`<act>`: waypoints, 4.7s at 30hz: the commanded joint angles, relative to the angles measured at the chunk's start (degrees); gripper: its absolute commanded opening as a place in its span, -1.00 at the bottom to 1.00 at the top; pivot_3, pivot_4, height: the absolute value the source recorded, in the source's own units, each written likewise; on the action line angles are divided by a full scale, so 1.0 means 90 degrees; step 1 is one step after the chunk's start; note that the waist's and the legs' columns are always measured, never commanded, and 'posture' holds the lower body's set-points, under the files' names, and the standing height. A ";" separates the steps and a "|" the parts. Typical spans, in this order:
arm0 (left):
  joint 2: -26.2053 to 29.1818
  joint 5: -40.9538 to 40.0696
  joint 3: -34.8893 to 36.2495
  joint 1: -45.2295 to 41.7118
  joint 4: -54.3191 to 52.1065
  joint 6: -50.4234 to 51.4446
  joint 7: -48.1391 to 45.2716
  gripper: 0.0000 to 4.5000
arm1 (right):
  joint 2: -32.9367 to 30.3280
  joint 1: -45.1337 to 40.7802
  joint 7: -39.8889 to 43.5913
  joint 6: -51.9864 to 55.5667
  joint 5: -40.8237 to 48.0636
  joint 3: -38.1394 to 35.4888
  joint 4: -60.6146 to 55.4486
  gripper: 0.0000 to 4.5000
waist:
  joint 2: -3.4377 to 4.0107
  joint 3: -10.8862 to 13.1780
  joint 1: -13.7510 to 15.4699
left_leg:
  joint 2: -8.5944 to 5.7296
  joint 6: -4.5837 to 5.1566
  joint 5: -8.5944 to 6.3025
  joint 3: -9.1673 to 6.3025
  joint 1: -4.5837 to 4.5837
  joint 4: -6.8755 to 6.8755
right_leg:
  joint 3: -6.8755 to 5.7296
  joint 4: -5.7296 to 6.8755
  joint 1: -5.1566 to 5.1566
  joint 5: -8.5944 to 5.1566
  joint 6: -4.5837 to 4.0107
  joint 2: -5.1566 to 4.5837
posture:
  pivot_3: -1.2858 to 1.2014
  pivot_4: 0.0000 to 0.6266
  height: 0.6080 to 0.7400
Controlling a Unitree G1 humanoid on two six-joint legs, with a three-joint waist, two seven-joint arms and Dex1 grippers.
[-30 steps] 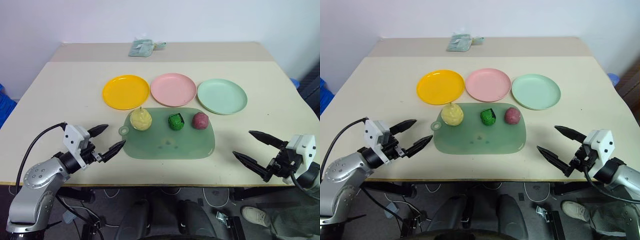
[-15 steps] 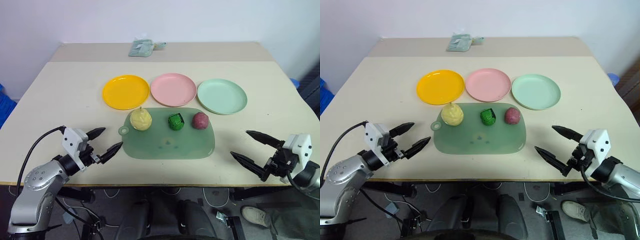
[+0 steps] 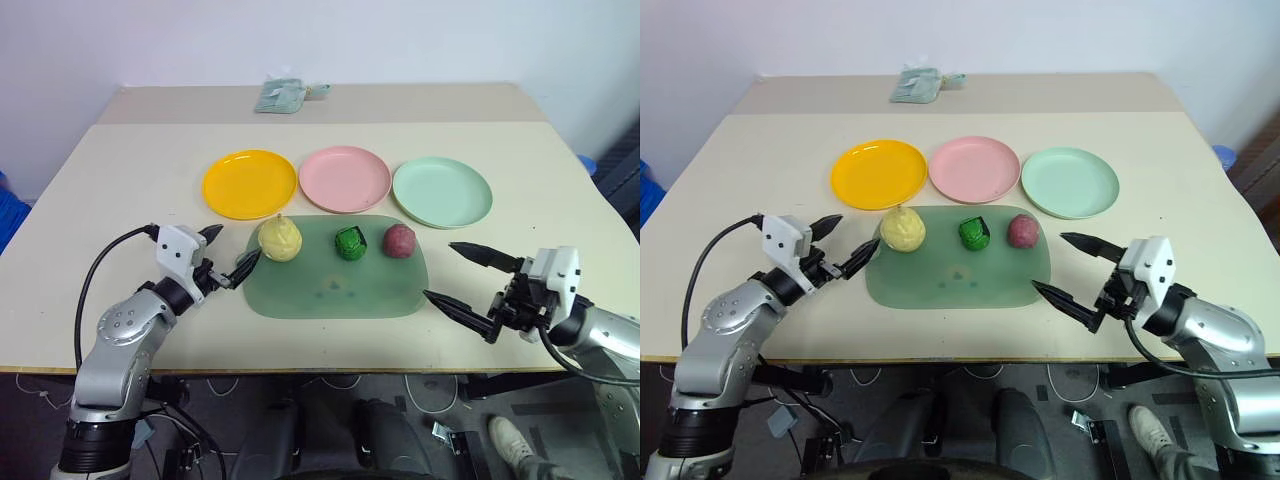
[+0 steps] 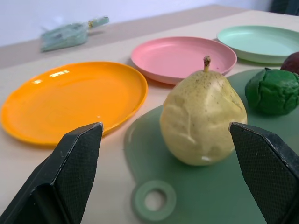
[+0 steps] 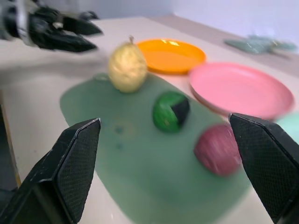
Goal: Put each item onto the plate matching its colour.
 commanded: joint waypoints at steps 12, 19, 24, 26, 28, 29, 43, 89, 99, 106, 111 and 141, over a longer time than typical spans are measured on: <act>-0.0003 0.0037 -0.0508 -0.1104 0.0213 0.0714 -0.0012 0.97 | 0.0114 -0.0412 -0.0078 -0.0188 -0.0203 0.0356 0.0025 1.00 | -0.0001 0.0000 -0.0004 | -0.0001 0.0000 0.0000 0.0000 0.0000 0.0003 | 0.0001 0.0003 -0.0001 0.0006 0.0008 -0.0001 | 0.03 -0.52 1.00; -0.0191 0.0225 -0.0715 -0.1728 0.0802 0.0790 0.0029 0.97 | 0.0104 -0.0465 -0.0248 -0.0096 -0.0161 0.0365 -0.0086 1.00 | -0.0001 0.0000 0.0017 | -0.0004 0.0000 0.0001 0.0000 -0.0001 0.0007 | 0.0001 0.0006 -0.0001 0.0007 0.0010 -0.0001 | 0.03 -0.52 1.00; -0.0308 0.0414 -0.0878 -0.1976 0.1317 0.0629 -0.0046 0.97 | 0.0077 -0.0452 -0.0350 -0.0019 -0.0122 0.0336 -0.0191 1.00 | -0.0001 0.0000 -0.0005 | -0.0005 -0.0001 0.0001 0.0000 0.0000 0.0005 | 0.0001 0.0008 -0.0002 0.0008 0.0011 0.0000 | 0.03 -0.52 1.00; -0.0368 0.0440 -0.0916 -0.2027 0.1456 0.0538 -0.0097 0.97 | 0.0062 -0.0411 -0.0360 -0.0013 -0.0111 0.0293 -0.0217 1.00 | -0.0001 0.0000 0.0000 | -0.0005 -0.0001 0.0001 0.0000 0.0000 0.0005 | 0.0001 0.0009 -0.0003 0.0008 0.0012 0.0000 | 0.03 -0.52 1.00; -0.0440 0.0484 -0.0938 -0.2088 0.1597 0.0481 -0.0099 0.73 | 0.0063 -0.0347 -0.0356 -0.0030 -0.0105 0.0247 -0.0228 1.00 | -0.0002 0.0000 0.0004 | -0.0005 -0.0001 0.0001 0.0000 0.0000 0.0005 | 0.0001 0.0009 -0.0003 0.0009 0.0012 0.0000 | 0.03 -0.52 1.00; -0.0469 0.0507 -0.0948 -0.2100 0.1638 0.0459 -0.0102 0.60 | 0.0069 -0.0303 -0.0351 -0.0051 -0.0109 0.0225 -0.0234 1.00 | -0.0002 0.0000 0.0013 | -0.0005 -0.0001 0.0001 0.0000 0.0000 0.0006 | 0.0001 0.0009 -0.0003 0.0009 0.0012 0.0000 | 0.03 -0.52 1.00; -0.1093 0.0416 0.0186 -0.2971 0.2072 0.0540 0.1489 0.26 | 0.0173 -0.0391 -0.0405 -0.0209 -0.0229 0.0386 -0.0042 1.00 | -0.0008 0.0004 0.0022 | -0.0005 -0.0001 0.0001 -0.0001 -0.0001 0.0013 | 0.0000 0.0016 -0.0003 0.0012 0.0019 0.0000 | 0.03 -0.52 1.00; 0.0984 -0.0692 -0.0168 -0.1622 0.0704 0.0647 -0.2089 0.99 | 0.0806 -0.2488 -0.1791 0.1549 -0.1588 0.2383 0.0355 1.00 | -0.0026 0.0011 0.0107 | -0.0017 -0.0003 0.0003 0.0001 -0.0001 0.0015 | 0.0010 0.0047 -0.0022 0.0018 0.0013 -0.0005 | 0.03 -0.52 1.00; 0.1002 -0.0675 -0.0133 -0.1349 0.0511 0.0561 -0.2062 0.99 | 0.1088 -0.3657 -0.2540 0.4272 -0.1552 0.2717 0.0230 1.00 | -0.0026 0.0011 0.0132 | -0.0017 -0.0003 0.0003 0.0001 -0.0004 0.0011 | 0.0012 0.0046 -0.0030 0.0020 0.0009 -0.0007 | 0.03 -0.52 1.00; 0.0920 -0.0736 -0.0088 -0.1184 0.0134 0.0718 -0.1835 0.99 | 0.1085 -0.4085 -0.2529 0.4538 -0.1788 0.2958 0.0863 1.00 | -0.0026 0.0011 0.0129 | -0.0017 -0.0003 0.0003 0.0002 -0.0005 0.0010 | 0.0011 0.0042 -0.0028 0.0020 0.0009 -0.0007 | 0.03 -0.52 1.00; 0.0939 -0.0827 0.0016 -0.0977 -0.0233 0.0886 -0.1570 0.99 | 0.1102 -0.4287 -0.2409 0.4599 -0.1834 0.3131 0.1171 1.00 | -0.0025 0.0011 0.0058 | -0.0017 -0.0003 0.0003 0.0002 -0.0005 0.0006 | 0.0011 0.0041 -0.0029 0.0020 0.0009 -0.0007 | 0.03 -0.52 1.00; 0.0798 -0.0845 0.0068 -0.0805 -0.0546 0.0950 -0.1015 1.00 | 0.1082 -0.6340 -0.2351 0.2043 -0.2347 0.1711 0.4207 -0.40 | -0.0024 0.0013 -0.0011 | -0.0019 -0.0004 0.0002 -0.0002 -0.0005 -0.0001 | 0.0001 0.0025 -0.0024 0.0025 0.0016 -0.0007 | 0.03 -0.52 1.00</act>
